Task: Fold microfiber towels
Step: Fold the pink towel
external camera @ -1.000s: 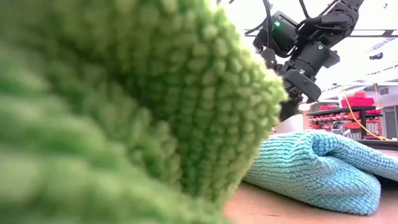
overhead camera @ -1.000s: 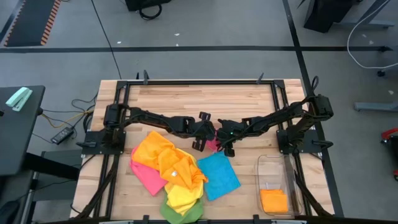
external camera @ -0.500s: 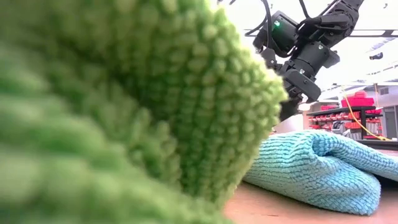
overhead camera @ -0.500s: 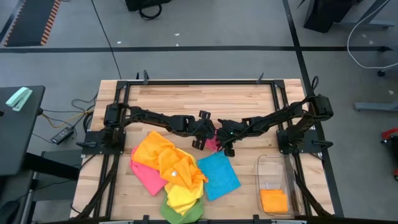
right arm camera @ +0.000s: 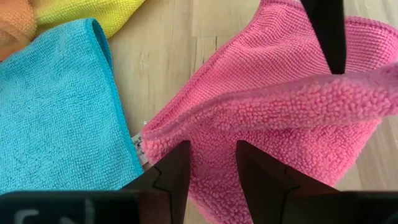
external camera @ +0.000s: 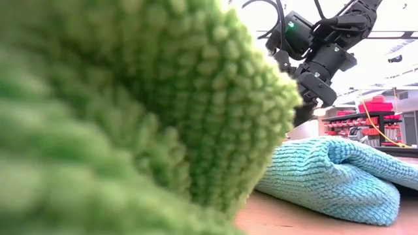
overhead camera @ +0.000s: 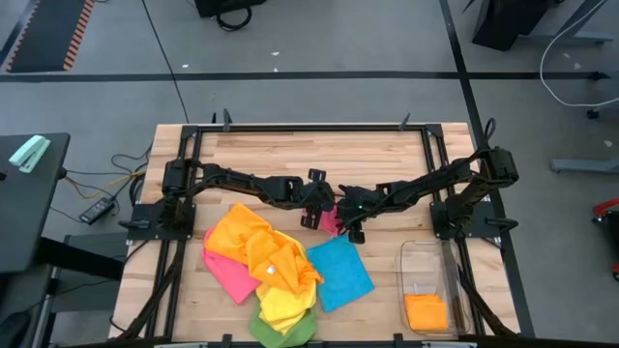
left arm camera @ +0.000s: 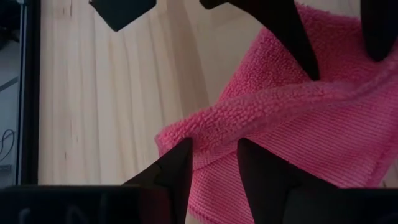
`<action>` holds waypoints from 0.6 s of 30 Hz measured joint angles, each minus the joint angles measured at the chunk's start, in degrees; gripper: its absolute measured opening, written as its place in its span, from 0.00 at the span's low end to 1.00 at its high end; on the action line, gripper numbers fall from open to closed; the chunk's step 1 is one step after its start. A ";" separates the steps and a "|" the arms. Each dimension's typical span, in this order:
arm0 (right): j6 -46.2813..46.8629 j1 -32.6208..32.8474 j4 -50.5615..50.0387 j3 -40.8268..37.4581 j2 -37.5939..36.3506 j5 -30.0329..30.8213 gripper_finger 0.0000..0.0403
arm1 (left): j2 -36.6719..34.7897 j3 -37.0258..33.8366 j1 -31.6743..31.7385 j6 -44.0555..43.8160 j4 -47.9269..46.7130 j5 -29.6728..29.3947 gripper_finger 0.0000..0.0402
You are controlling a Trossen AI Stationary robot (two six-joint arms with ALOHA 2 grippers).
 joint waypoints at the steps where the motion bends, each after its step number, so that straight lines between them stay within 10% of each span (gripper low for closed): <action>1: 0.00 0.00 0.00 0.00 0.00 0.02 0.34 | 0.00 0.00 0.03 0.00 0.02 0.02 0.33; 18: 0.23 0.00 0.12 0.00 0.04 -0.11 0.34 | 3.15 0.07 0.89 1.27 3.37 -0.07 0.32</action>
